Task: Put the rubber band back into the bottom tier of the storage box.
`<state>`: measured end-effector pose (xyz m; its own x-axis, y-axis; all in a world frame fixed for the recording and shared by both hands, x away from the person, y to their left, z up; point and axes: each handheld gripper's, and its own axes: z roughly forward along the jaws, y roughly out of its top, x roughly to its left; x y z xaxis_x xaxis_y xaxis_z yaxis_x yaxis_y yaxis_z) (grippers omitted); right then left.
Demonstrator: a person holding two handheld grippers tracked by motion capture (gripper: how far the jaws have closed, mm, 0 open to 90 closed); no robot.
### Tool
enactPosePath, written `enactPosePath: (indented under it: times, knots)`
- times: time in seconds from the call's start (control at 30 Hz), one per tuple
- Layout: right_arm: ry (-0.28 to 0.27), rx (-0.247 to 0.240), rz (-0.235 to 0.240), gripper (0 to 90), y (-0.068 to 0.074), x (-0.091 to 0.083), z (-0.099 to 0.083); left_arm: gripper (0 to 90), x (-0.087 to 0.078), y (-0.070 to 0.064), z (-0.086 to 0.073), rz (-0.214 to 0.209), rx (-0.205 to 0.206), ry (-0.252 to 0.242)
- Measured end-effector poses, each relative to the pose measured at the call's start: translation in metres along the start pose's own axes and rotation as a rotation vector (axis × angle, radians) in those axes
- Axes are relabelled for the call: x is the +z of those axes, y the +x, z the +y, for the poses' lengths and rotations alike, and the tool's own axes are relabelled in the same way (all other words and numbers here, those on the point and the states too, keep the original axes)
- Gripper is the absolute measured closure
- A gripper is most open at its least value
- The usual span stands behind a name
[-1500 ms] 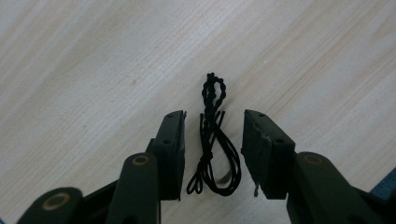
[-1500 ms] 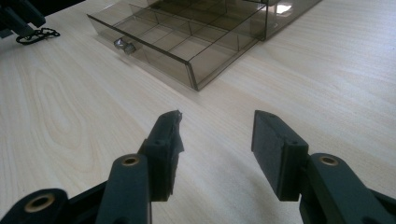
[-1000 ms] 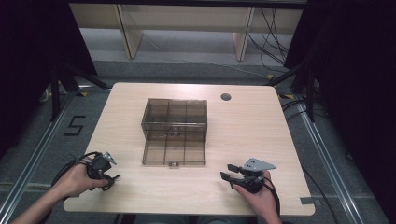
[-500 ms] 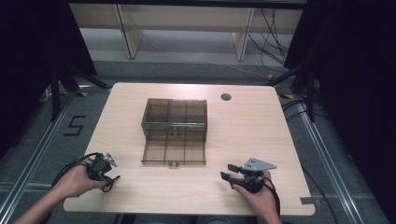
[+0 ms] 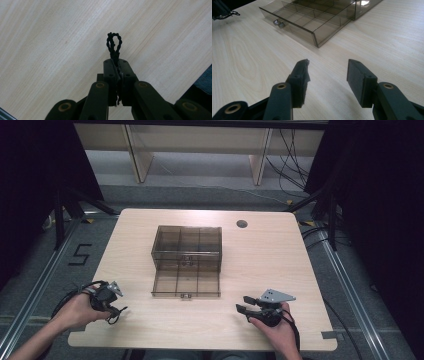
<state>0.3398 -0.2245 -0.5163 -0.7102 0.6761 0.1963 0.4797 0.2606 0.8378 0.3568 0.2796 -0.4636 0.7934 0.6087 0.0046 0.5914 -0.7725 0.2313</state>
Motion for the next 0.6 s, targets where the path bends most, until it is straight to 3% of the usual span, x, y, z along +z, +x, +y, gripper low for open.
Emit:
enactPosePath:
  times: [0.03,0.13,0.17,0.3,0.4,0.47,0.5,0.6]
  knots:
    - [-0.007,0.003,0.020,52.6,-0.001,0.001,0.000,85.8,0.001,0.000,0.000,0.001,-0.003,-0.014]
    - [-0.008,0.003,0.020,52.6,0.000,0.001,0.000,85.8,-0.002,0.001,0.002,0.001,-0.004,-0.017]
    - [0.001,-0.002,-0.004,52.6,0.000,0.000,0.000,85.8,-0.004,0.001,0.003,-0.004,0.000,-0.002]
    - [-0.005,-0.013,-0.004,52.6,-0.001,0.000,0.000,85.9,-0.005,0.001,0.004,-0.001,0.004,-0.028]
    - [-0.006,0.007,0.022,52.6,-0.001,0.001,0.000,85.9,-0.007,0.003,0.005,-0.003,0.008,-0.020]
    - [-0.006,0.003,0.021,52.7,-0.001,0.001,0.000,85.9,-0.008,0.003,0.006,-0.005,0.014,-0.009]
    - [0.003,-0.002,-0.001,52.7,0.000,0.000,0.000,85.9,-0.009,0.003,0.007,-0.009,0.019,0.002]
    - [0.009,-0.011,0.002,52.7,0.000,0.000,0.000,85.9,-0.010,0.002,0.007,-0.008,0.017,-0.013]
